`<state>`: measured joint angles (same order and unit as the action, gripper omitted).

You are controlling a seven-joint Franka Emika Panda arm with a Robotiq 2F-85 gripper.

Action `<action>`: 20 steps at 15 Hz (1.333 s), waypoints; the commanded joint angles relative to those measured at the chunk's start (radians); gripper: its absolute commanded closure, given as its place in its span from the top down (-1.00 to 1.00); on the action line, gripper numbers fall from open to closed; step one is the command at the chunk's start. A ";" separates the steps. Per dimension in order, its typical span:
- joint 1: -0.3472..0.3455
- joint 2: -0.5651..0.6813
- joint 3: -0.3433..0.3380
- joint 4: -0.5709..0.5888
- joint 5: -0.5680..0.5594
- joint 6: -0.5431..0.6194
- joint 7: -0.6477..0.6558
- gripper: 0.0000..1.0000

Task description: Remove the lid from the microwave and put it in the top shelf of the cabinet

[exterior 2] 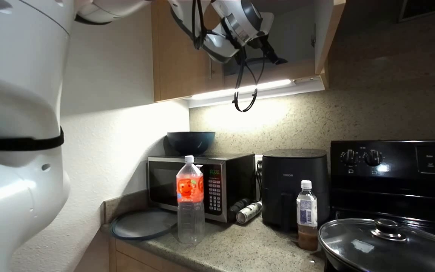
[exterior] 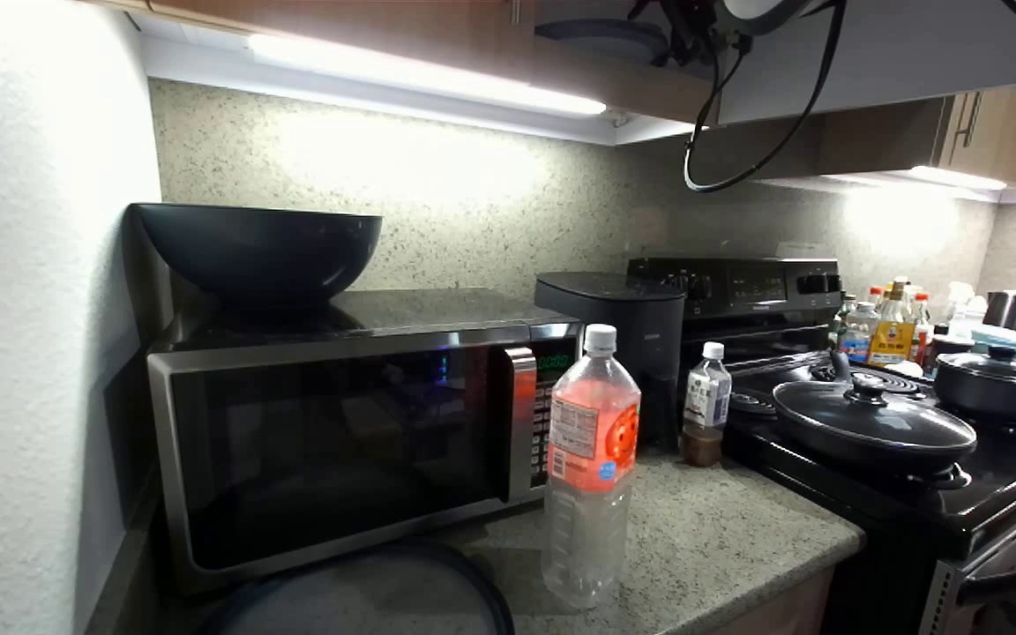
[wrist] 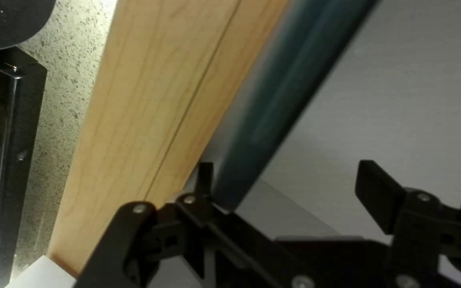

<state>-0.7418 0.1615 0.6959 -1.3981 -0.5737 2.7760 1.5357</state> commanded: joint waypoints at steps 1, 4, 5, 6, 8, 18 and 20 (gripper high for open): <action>0.001 -0.001 0.000 0.003 0.000 -0.006 -0.002 0.95; 0.002 -0.006 0.001 0.004 0.000 -0.019 -0.002 1.00; -0.008 -0.023 0.000 -0.012 0.008 -0.013 -0.008 1.00; 0.159 -0.063 -0.199 -0.030 0.140 0.013 -0.094 1.00; 0.071 -0.086 -0.129 -0.056 0.127 0.032 -0.067 1.00; 0.091 -0.139 -0.199 -0.049 0.134 0.022 -0.062 1.00; 0.091 -0.148 -0.204 -0.058 0.134 0.022 -0.062 1.00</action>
<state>-0.6512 0.0139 0.4921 -1.4565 -0.4393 2.7980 1.4737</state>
